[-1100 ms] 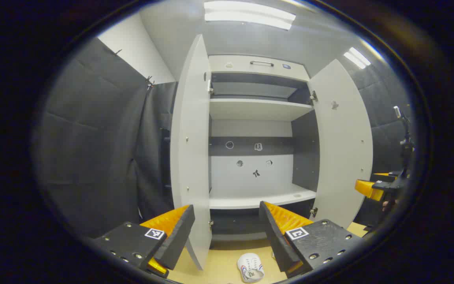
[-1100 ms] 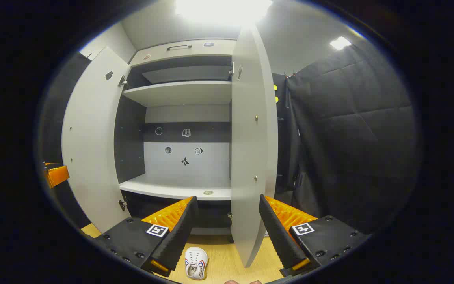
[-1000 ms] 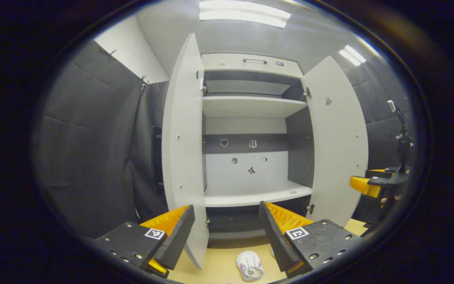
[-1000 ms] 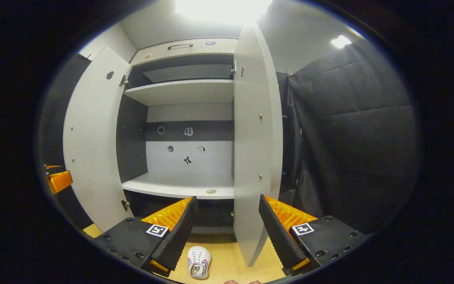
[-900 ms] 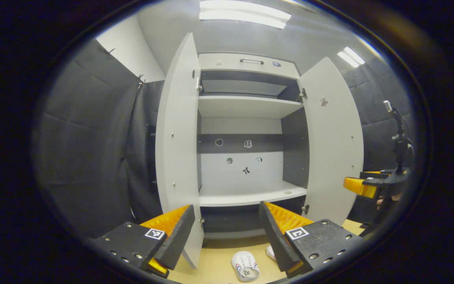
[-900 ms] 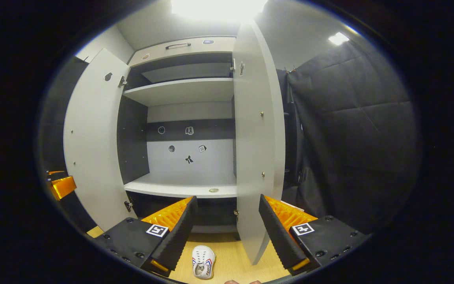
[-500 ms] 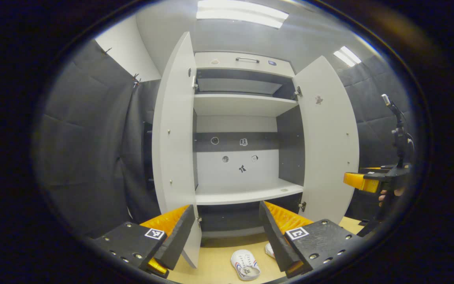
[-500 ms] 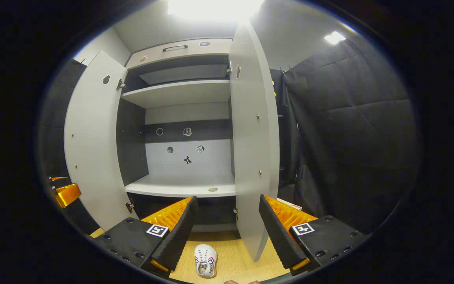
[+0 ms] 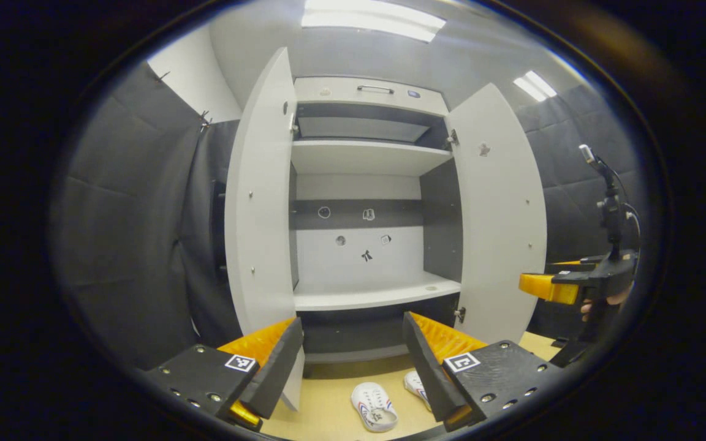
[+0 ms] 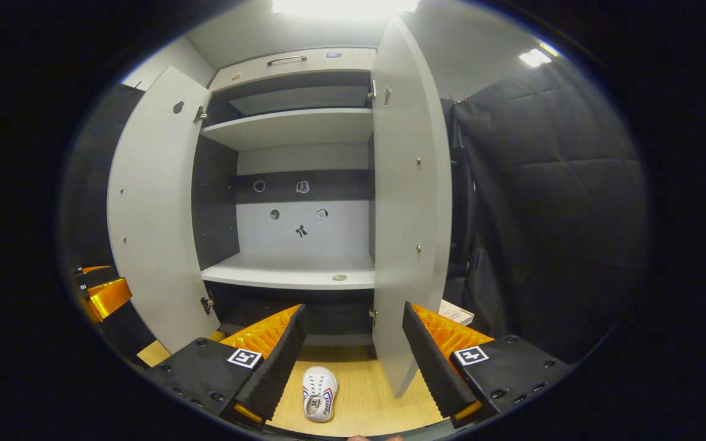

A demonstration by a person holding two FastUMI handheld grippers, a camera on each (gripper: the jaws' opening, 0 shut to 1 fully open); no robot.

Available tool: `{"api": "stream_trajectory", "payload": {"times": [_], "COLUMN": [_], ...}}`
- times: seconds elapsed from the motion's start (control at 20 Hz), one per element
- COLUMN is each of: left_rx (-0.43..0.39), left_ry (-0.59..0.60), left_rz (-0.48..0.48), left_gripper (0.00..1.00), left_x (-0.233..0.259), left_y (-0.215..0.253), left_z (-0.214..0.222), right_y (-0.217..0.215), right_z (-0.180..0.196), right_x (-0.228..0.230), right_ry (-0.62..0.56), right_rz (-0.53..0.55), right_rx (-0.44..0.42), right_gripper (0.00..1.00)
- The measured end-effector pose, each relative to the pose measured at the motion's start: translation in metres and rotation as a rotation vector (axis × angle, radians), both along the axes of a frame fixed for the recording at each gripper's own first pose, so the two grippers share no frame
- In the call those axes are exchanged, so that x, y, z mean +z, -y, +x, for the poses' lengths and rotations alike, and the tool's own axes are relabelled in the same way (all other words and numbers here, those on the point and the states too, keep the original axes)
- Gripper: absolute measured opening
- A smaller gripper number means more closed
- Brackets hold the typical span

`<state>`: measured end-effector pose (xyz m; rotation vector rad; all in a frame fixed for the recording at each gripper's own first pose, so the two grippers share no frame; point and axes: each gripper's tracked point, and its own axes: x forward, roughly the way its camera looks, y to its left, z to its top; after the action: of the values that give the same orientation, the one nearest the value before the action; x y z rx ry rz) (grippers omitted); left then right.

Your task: Grab one shoe with the right hand and put it into the shoe cabinet, grab the other shoe with the left hand and put it into the shoe cabinet; then close the right door with the right hand and the left door with the left hand.

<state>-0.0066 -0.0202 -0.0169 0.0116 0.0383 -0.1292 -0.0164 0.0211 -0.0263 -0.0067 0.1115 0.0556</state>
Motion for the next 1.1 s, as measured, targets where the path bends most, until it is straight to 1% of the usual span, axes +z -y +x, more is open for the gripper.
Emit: {"api": "stream_trajectory", "payload": {"times": [0.15, 0.2, 0.25, 0.4, 0.5, 0.55, 0.7, 0.8, 0.95, 1.1], "left_rx": [-0.004, -0.002, 0.001, 0.026, 0.049, 0.051, 0.055, 0.053, 0.036, 0.025], "left_ry": [-0.023, -0.027, -0.031, -0.054, -0.074, -0.083, -0.112, -0.125, -0.143, -0.175], "left_rz": [0.0, -0.001, -0.002, 0.01, 0.02, 0.019, 0.012, 0.01, 0.021, 0.039], "left_gripper": [0.95, 0.92, 0.92, 0.92, 0.95, 0.92, 0.92, 0.92, 0.92, 0.92], "left_x": [-0.007, -0.013, -0.018, -0.035, -0.045, -0.048, -0.061, -0.069, -0.086, -0.104], "left_y": [-0.001, 0.003, 0.004, -0.01, -0.018, -0.02, -0.025, -0.026, -0.022, -0.02], "left_z": [-0.001, -0.007, -0.013, -0.024, -0.031, -0.032, -0.037, -0.039, -0.042, -0.045], "right_y": [-0.014, -0.018, -0.023, -0.039, -0.049, -0.055, -0.071, -0.081, -0.085, -0.09], "right_z": [0.013, 0.017, 0.021, 0.029, 0.035, 0.038, 0.049, 0.055, 0.072, 0.085], "right_x": [-0.005, -0.01, -0.018, -0.049, -0.072, -0.082, -0.123, -0.157, -0.198, -0.223], "right_ry": [-0.034, -0.05, -0.073, -0.175, -0.244, -0.27, -0.345, -0.404, -0.468, -0.506], "right_rz": [0.006, 0.011, 0.015, 0.032, 0.037, 0.041, 0.033, 0.055, 0.091, 0.073], "right_rx": [0.03, 0.037, 0.049, 0.092, 0.108, 0.121, 0.156, 0.197, 0.191, 0.193], "right_gripper": [0.98, 0.98, 0.98, 0.98, 0.98, 0.98, 0.98, 0.98, 0.98, 0.98]}}
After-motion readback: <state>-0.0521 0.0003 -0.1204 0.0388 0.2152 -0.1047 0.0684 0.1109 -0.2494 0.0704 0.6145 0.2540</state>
